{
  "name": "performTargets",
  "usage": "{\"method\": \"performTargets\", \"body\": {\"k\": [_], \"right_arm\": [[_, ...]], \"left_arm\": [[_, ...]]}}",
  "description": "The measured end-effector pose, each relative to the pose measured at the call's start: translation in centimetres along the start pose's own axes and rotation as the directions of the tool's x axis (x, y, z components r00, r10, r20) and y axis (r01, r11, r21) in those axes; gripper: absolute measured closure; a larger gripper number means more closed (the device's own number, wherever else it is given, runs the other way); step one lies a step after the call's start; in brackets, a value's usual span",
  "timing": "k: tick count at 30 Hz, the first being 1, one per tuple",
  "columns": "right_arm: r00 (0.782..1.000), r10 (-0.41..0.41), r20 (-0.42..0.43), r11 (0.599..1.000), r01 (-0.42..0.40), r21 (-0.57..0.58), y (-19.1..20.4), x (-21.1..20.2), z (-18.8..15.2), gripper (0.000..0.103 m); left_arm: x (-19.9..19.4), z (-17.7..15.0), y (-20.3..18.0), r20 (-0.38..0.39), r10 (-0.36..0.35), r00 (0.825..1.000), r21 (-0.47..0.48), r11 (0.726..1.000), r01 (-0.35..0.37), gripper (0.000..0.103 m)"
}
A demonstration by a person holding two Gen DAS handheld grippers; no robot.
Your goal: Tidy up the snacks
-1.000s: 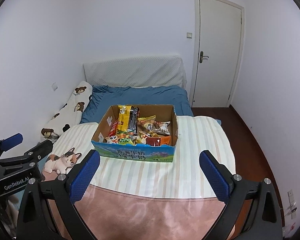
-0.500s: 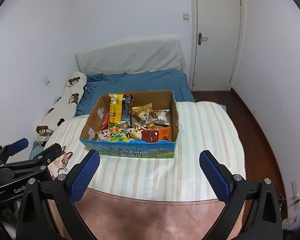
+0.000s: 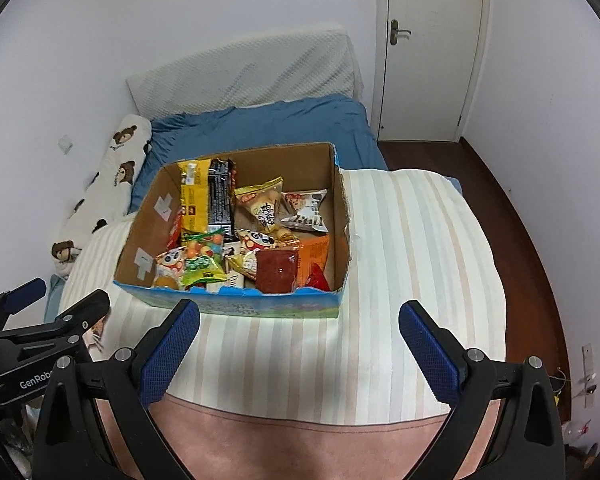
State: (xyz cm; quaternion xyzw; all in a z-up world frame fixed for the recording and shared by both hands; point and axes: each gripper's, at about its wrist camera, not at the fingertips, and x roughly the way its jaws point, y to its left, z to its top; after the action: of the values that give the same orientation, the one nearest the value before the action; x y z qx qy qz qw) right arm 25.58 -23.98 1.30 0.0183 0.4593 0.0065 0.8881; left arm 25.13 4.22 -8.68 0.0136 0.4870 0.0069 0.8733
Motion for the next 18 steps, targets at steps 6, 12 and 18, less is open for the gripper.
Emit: {"method": "performTargets", "body": {"k": [6,12,18], "right_arm": [[0.999,-0.01,-0.04,1.0,0.01,0.003,-0.2,2.2,0.2,0.001],[0.998,-0.01,-0.063,1.0,0.011,0.015,-0.4,3.4,0.0,0.001],[0.998,-0.018,-0.067,1.0,0.019,0.015,-0.4,3.6,-0.1,0.001]], "left_arm": [[1.3,0.6,-0.1,-0.014,0.006,1.0,-0.004,1.0,-0.006,0.001],[1.8,0.8,-0.1,-0.024,0.006,1.0,-0.009,1.0,-0.006,0.001],[2.2,0.8,0.0,-0.025,0.005,1.0,-0.007,1.0,-0.005,0.001]]}}
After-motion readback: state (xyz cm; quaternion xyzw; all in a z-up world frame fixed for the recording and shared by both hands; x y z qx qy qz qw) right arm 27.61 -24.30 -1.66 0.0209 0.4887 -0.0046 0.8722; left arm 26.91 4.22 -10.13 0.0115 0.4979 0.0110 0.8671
